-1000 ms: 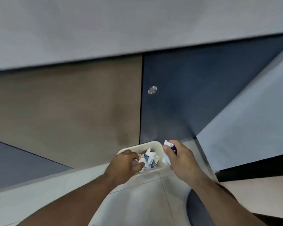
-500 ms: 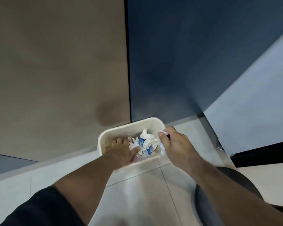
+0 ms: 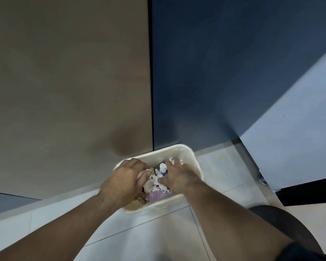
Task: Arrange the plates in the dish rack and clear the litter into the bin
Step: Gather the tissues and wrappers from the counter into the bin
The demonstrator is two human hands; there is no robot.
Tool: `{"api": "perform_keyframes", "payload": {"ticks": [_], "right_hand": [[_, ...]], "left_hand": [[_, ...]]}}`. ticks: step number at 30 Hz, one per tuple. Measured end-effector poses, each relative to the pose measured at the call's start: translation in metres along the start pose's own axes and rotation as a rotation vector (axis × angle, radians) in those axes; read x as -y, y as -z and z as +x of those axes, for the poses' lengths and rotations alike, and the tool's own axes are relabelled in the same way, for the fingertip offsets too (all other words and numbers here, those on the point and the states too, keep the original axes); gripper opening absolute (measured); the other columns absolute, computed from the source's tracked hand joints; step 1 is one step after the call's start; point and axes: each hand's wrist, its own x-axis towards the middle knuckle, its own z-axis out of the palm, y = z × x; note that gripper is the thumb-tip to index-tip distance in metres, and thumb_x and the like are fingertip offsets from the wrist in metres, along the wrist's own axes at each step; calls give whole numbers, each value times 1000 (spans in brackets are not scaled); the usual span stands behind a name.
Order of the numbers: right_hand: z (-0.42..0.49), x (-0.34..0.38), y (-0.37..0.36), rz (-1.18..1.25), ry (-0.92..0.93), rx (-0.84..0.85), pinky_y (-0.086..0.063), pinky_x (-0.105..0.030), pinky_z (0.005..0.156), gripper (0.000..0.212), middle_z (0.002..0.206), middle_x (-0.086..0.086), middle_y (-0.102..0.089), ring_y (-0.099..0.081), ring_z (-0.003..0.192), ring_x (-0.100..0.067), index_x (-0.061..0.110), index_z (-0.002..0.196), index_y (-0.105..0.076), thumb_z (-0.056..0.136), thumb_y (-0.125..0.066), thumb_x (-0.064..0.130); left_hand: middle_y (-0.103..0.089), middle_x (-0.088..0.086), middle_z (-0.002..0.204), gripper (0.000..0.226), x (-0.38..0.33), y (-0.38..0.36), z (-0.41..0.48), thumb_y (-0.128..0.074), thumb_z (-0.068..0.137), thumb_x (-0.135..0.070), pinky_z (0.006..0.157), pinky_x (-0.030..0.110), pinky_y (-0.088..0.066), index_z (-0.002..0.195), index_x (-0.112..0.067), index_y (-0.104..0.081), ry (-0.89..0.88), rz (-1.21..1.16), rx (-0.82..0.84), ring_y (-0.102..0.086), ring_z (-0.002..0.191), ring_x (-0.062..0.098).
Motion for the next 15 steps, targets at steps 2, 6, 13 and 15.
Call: {"api": "perform_keyframes", "payload": {"ticks": [2,6,13,15], "right_hand": [[-4,-1,6,-48,40,-59,-42,-41,99,73,152,-4,-33,-44,127,-31,32,145,-25,85,-52,63],[-40,3,45,92,149,-24,-37,-38,108,69,155,0,-29,-34,138,-24,28,145,-35,86,-59,54],[-153,28,164,241,221,-208,-41,-24,92,36,123,10,-60,-54,112,-13,29,122,-60,89,-59,42],[-193,41,208,269,242,-248,-40,-21,91,37,120,16,-59,-54,112,-8,32,122,-60,87,-61,43]], "left_hand": [[-62,-11,108,40,-6,7,-2,-37,94,-52,88,23,-42,109,-26,-64,10,-30,0,-54,103,12],[-66,-13,104,29,-25,46,-8,-44,96,-45,86,28,-47,109,-28,-64,70,-173,15,-59,98,9],[-62,-17,108,51,-85,167,-37,-31,88,-60,93,29,-45,111,-28,-64,14,-198,18,-56,103,3],[-62,-17,110,53,-109,218,-48,-31,88,-61,93,29,-46,113,-28,-64,-2,-213,2,-56,104,3]]}}
